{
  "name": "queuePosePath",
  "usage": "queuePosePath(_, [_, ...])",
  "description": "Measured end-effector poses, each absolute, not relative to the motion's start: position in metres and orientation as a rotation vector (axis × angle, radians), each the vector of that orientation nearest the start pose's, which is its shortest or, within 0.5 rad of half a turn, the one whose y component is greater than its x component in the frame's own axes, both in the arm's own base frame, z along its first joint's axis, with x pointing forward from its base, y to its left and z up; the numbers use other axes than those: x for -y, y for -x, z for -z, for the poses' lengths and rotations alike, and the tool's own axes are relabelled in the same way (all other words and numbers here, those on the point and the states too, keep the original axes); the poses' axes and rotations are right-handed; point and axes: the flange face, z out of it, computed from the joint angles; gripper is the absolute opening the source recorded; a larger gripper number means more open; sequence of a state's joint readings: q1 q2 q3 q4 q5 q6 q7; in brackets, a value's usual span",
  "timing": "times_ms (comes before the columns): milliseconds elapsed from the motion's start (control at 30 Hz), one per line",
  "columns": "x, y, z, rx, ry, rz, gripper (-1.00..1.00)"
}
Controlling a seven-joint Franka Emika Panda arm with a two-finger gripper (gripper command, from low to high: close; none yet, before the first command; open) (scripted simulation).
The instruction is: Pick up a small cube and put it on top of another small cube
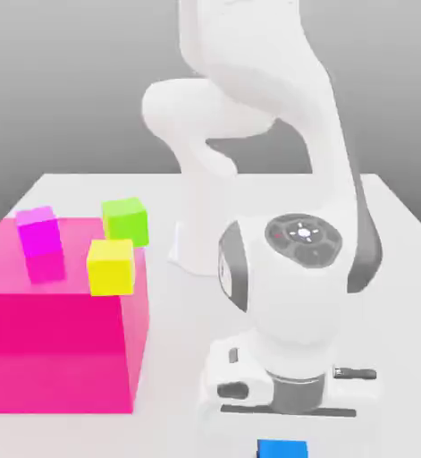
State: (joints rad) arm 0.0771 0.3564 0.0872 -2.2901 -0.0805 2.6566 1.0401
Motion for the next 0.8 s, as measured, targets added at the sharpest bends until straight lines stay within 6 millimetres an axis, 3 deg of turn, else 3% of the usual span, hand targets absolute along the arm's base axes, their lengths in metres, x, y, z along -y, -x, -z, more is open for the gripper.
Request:
queuePosePath(67, [-0.077,-0.523,-0.219,-1.322,2.854,0.060,-1.00])
queuePosePath(233, [-0.014,-0.516,-0.274,-1.687,2.681,0.167,-1.00])
queuePosePath(433, [0.096,-0.488,-0.327,-2.238,2.296,0.244,-1.00])
queuePosePath(533, [0.148,-0.465,-0.348,-2.492,2.039,0.233,-1.00])
queuePosePath(633, [0.182,-0.434,-0.378,-2.635,1.861,0.193,-1.00])
queuePosePath(800, [0.230,-0.364,-0.428,-2.790,1.558,0.085,-1.00])
